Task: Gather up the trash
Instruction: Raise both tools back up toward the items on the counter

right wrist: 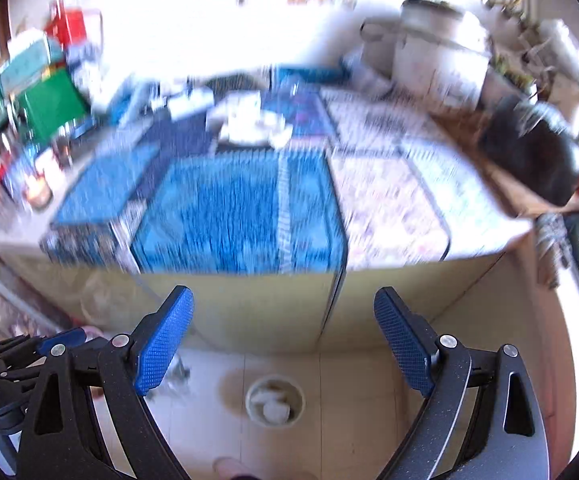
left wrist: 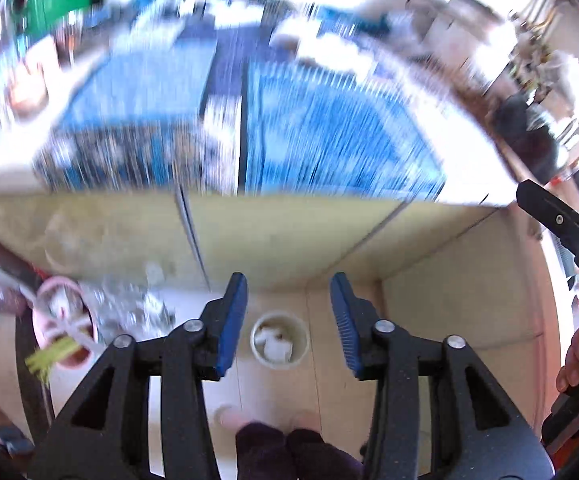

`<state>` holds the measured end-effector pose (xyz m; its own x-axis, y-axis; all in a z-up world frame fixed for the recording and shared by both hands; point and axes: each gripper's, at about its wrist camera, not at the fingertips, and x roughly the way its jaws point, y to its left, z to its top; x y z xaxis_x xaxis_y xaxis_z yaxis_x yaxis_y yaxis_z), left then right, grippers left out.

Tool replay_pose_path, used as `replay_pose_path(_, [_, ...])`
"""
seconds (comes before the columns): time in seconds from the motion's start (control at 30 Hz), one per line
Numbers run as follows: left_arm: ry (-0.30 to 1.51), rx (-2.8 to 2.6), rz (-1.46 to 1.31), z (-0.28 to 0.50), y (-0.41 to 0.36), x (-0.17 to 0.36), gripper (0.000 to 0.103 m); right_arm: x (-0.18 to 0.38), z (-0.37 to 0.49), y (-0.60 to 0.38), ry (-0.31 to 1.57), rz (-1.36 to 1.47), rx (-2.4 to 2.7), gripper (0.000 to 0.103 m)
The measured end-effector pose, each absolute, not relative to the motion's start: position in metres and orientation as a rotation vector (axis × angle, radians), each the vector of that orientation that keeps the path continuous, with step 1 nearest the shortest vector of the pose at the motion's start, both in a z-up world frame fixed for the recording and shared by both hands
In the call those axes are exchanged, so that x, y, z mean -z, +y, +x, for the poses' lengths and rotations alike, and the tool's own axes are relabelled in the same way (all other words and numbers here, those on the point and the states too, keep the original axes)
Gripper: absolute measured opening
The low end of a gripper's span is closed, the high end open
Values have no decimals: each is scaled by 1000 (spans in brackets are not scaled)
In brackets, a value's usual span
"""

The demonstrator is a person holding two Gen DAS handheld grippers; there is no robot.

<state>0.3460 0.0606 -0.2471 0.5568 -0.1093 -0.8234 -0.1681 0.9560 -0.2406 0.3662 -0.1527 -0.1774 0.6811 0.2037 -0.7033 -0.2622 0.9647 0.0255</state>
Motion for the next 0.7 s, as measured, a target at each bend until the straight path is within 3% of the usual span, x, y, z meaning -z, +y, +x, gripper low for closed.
replay_pose_path(0.07, [936,-29,-292,347,62,219,54,155,364,-150,727,-76,-243,90])
replay_pose_path(0.2, [861,-35,-263,352,63,172,59,119,363,-150,636,-107,-200,90])
replay_pose_path(0.33, [786,-48,-271,361,69,140,70,101,369,-151,580,-148,-173,90])
replay_pose_path(0.7, [654,-228,-320,425,76,73,71,74,450,-183,570,-114,-279,90])
